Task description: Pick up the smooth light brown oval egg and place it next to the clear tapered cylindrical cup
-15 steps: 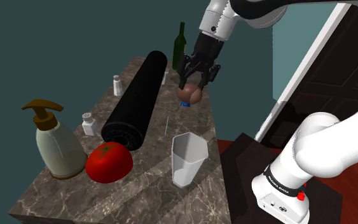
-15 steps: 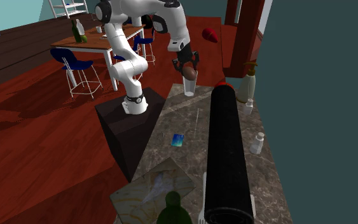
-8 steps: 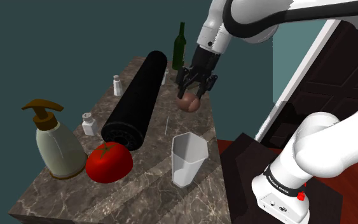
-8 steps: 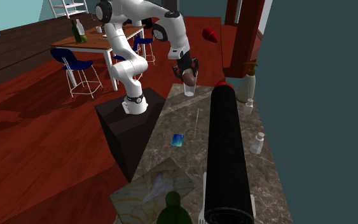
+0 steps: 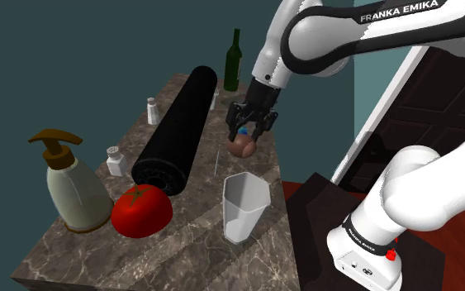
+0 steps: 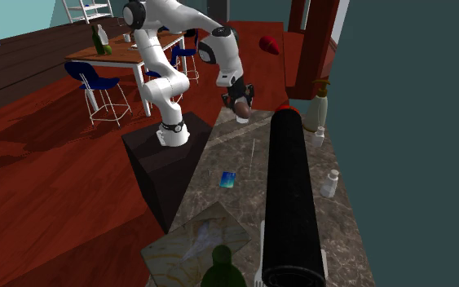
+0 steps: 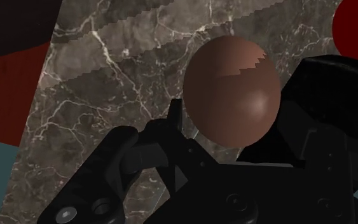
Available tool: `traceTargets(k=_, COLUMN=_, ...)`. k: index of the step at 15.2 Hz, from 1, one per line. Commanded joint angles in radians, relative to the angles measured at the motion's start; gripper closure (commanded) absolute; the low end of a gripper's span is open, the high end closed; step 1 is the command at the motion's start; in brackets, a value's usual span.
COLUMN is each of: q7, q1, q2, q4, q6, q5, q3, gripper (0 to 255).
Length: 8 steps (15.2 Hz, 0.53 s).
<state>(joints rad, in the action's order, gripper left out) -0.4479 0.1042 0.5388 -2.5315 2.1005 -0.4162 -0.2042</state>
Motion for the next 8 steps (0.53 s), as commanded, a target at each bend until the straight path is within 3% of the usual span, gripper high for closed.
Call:
traceTargets(k=1, q7=0.008, q1=0.002, q2=-0.006, q4=-0.022, q6=0.029, q5=-0.007, q3=-0.003, gripper=255)
traceTargets(k=8, q7=0.039, q1=0.012, q2=-0.048, q4=-0.086, q6=0.132, q5=-0.033, q3=-0.013, gripper=255)
